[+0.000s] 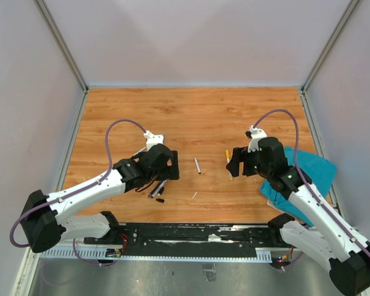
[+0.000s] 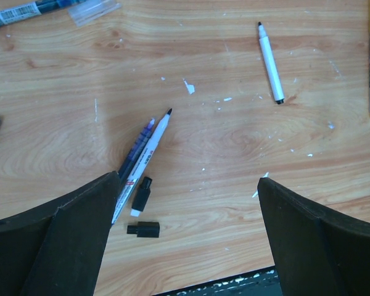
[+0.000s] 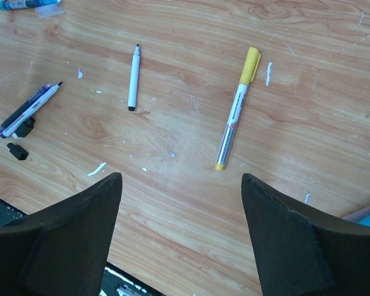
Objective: Insert the pens into the pen caps
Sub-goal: Pick up the pen from the center of the board.
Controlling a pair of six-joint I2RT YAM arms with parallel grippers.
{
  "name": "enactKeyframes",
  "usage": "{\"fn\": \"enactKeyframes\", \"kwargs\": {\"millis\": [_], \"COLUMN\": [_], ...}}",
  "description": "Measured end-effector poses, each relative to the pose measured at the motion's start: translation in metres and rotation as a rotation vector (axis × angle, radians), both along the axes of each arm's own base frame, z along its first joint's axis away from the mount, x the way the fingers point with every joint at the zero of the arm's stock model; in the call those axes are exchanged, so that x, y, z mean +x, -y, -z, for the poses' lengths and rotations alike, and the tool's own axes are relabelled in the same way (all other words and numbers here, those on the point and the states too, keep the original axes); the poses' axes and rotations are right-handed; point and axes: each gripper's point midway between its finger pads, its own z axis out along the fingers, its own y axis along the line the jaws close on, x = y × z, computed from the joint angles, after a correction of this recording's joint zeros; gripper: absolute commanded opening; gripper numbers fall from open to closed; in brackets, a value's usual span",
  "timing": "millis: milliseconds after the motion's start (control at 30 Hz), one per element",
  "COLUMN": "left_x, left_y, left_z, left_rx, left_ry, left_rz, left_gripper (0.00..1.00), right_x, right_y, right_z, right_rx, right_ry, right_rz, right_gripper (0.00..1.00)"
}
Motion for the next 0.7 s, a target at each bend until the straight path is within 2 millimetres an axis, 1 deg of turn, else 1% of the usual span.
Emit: {"fn": "enactKeyframes", "kwargs": {"millis": [333, 467, 700], "left_x": [-0.005, -0.006, 0.0], "left_y": [-0.016, -0.02, -0.025], "left_z": [0.01, 0.01, 0.007], "left_rx": [0.07, 0.079, 0.097], "left_ry": [-0.001, 0.014, 0.042], "left_rz": [0.004, 0.01, -0.005], "left_gripper": [1.0, 0.99, 0.98], "right_x": [-0.024, -0.031, -0.038], "right_y": [0.01, 0.012, 0.006], "right_z": [0.005, 0.007, 0.01], "right_rx": [0.045, 0.042, 0.058], "right_ry": [0.03, 0.025, -0.005], "right_rz": [0.014, 0.003, -0.039], "right_gripper": [0.78, 0.78, 0.77]}}
